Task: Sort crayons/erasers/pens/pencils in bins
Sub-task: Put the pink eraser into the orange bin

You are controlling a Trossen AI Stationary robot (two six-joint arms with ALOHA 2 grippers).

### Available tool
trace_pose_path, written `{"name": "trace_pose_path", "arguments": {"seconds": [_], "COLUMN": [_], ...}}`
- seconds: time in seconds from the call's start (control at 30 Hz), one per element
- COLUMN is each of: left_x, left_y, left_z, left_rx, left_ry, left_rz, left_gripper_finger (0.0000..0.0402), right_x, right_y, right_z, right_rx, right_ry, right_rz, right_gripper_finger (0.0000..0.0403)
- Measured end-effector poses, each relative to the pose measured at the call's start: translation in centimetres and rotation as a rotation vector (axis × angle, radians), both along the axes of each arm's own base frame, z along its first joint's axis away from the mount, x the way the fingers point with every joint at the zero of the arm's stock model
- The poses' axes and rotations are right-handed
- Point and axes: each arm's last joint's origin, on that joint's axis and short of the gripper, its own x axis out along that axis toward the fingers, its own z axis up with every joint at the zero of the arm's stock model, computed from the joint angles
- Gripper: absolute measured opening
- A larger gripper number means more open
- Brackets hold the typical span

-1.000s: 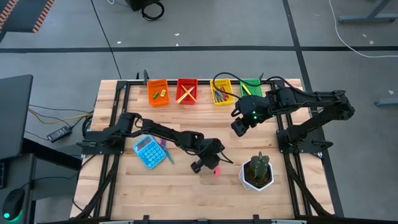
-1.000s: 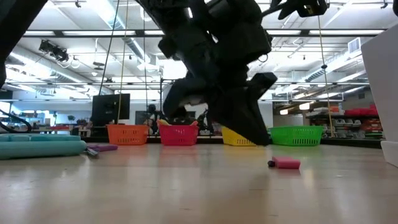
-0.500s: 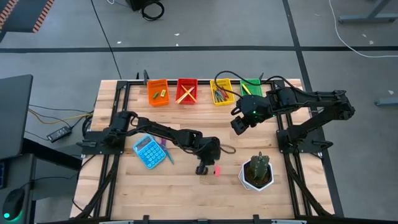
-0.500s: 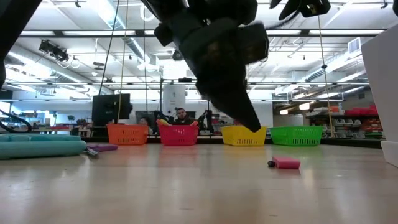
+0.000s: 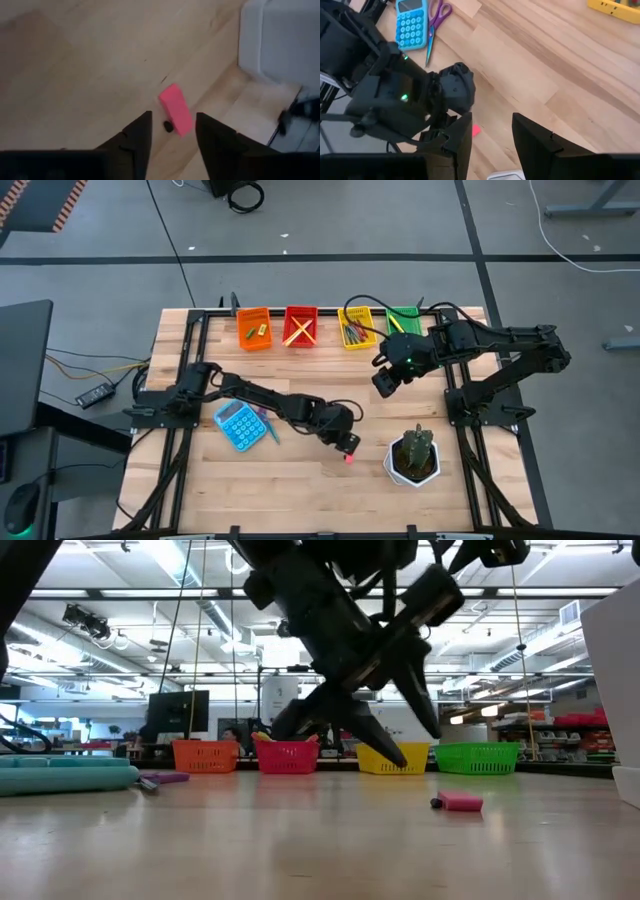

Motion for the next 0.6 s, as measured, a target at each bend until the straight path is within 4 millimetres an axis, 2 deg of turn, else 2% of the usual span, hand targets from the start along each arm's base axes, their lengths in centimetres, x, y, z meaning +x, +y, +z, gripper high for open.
{"name": "trace_pose_path", "arguments": {"seconds": [0.17, 0.3, 0.6], "left_x": [0.1, 0.5, 0.3], "left_y": [-1.2, -1.9, -2.6], "left_z": [-0.3, -0.1, -0.3], "left_rx": [0.003, 0.014, 0.143], "left_ry": [-0.018, -0.080, -0.110], "left_rz": [0.094, 0.130, 0.108], "left_gripper_finger": [0.0199, 0.0220, 0.0208], "right_x": [0.0, -0.3, -0.5], "right_y": [0.4, 0.7, 1.4], "right_z": [0.0, -0.1, -0.2], "right_rx": [-0.019, -0.030, -0.050], "right_ry": [0.004, 0.028, 0.045], "right_rz": [0.042, 0.070, 0.086], "right_gripper_finger": [0.0145, 0.0145, 0.0145]}}
